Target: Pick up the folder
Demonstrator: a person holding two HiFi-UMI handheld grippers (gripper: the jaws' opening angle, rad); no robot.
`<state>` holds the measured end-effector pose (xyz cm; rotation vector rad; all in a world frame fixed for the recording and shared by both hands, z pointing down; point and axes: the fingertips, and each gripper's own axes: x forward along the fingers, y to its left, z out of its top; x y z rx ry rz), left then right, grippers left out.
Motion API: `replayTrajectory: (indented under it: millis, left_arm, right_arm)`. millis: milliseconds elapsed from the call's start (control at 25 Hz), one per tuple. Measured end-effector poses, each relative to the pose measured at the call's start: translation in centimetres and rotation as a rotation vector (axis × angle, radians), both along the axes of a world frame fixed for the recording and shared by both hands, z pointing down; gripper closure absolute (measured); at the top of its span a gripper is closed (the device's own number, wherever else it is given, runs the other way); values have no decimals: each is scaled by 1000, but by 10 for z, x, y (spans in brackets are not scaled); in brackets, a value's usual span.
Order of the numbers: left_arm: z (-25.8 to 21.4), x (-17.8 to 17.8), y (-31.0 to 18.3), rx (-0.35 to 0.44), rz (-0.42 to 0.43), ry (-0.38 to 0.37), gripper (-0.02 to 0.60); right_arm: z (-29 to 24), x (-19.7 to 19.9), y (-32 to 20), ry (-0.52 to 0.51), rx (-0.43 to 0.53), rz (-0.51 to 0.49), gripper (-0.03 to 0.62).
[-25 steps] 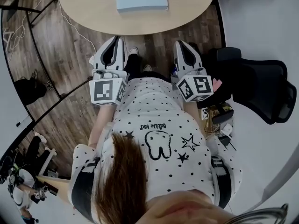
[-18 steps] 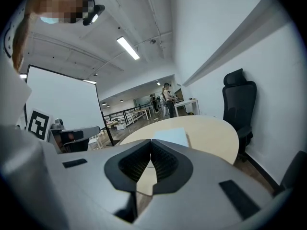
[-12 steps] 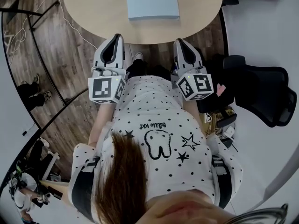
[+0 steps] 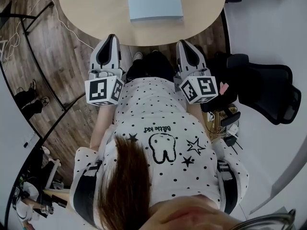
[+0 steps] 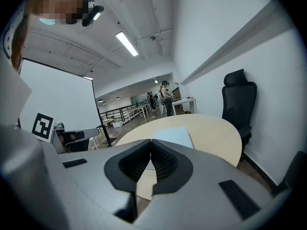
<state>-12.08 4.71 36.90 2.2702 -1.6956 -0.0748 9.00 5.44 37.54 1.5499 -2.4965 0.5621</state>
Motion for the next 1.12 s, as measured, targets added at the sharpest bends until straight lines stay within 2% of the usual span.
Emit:
replayTrajectory:
  millis: [360,600,1120]
  left_arm:
    - [10,14,-27,-35,8,1,558]
    - [10,20,-54,-54,-39,2,558]
    - [7,62,-124,-63,-127,-8,558]
  right_arm:
    - [7,13,-24,19,-41,3,586]
    - [5,20,-61,17,-44,-42,586]
    - [11,58,-153,-2,-52,-132,586]
